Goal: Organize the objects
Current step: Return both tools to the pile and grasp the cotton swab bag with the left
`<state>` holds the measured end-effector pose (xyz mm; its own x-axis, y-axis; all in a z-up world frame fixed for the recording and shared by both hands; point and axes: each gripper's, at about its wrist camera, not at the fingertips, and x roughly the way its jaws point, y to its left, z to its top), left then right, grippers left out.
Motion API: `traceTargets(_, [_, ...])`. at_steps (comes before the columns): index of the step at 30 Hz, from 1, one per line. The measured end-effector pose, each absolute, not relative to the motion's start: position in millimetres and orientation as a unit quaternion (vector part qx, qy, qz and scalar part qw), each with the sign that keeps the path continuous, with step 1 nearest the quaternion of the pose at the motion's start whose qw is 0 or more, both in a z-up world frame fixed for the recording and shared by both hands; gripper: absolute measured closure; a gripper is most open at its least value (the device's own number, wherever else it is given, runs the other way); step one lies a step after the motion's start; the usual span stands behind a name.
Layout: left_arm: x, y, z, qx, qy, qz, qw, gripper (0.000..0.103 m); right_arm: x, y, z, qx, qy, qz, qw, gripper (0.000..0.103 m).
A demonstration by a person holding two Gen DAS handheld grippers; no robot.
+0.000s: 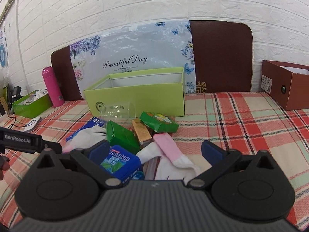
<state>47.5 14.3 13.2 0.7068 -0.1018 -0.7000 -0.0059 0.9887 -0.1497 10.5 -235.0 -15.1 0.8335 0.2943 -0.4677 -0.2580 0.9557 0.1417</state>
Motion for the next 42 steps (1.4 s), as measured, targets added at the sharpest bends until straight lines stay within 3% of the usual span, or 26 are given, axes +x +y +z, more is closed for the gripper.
traceTargets(11, [33,28,-2,-0.076,0.394,-0.020,0.916,0.005,-16,-200,-32,0.016,0.284,0.232,0.930,0.000])
traceTargets(18, [20,49,-15,-0.105,0.385,-0.015,0.917,0.005,-39,-164,-38,-0.040,0.253,0.308,0.916,0.001])
traceTargets(22, [13,49,-19,-0.094,0.373,-0.026,0.923,0.005,-36,-151,-45,-0.051,0.265,0.317,0.909,0.021])
traceTargets(25, [14,51,-24,-0.115,0.393,-0.057,0.910,0.005,-33,-145,-53,-0.053,0.288,0.326,0.899,0.045])
traceTargets(29, [18,53,-21,-0.113,0.380,-0.051,0.917,0.005,-33,-146,-59,-0.069,0.298,0.321,0.896,0.063])
traceTargets(34, [43,61,-5,-0.102,0.343,-0.043,0.933,0.005,-33,-154,-59,-0.053,0.301,0.328,0.894,0.064])
traceTargets(42, [81,36,-13,-0.032,0.364,-0.076,0.928,0.005,-32,-160,-61,-0.036,0.304,0.325,0.895,0.064])
